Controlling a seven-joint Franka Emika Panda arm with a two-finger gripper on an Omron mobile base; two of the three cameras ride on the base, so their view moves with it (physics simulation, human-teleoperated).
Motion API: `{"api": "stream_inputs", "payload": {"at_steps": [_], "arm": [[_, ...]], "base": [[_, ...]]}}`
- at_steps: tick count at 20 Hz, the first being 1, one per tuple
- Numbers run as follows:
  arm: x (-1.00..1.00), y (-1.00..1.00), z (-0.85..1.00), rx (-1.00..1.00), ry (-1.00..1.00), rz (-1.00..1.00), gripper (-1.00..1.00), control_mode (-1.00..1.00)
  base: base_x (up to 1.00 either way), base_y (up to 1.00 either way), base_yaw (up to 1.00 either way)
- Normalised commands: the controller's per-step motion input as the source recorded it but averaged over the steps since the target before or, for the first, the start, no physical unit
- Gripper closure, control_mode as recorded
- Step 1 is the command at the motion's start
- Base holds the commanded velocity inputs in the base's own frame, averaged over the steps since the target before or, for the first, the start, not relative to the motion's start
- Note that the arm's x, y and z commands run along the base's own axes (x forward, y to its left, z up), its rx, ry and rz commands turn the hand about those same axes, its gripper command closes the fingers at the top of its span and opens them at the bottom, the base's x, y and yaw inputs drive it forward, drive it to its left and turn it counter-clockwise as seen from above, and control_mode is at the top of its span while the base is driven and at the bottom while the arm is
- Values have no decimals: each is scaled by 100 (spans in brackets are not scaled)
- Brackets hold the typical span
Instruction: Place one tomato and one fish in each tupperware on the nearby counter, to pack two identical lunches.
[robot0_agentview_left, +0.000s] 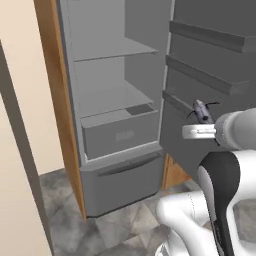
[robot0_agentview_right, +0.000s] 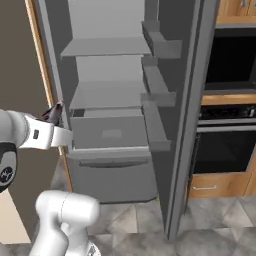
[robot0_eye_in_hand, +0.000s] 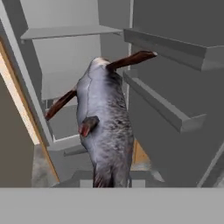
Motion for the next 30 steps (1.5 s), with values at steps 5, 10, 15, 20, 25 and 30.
{"api": "stream_inputs", "payload": {"at_steps": [5, 10, 15, 20, 25, 30], "arm": [[0, 0, 0, 0, 0, 0, 100, 100], [0, 0, 0, 0, 0, 0, 100, 100], [0, 0, 0, 0, 0, 0, 100, 100], [0, 0, 0, 0, 0, 0, 100, 100], [0, 0, 0, 0, 0, 0, 100, 100], [0, 0, 0, 0, 0, 0, 100, 100]], "base": [[-97, 33, -29], [-79, 7, -43], [-56, 0, -49], [-44, 0, -51], [-34, 0, -55], [-32, 0, -57]]}}
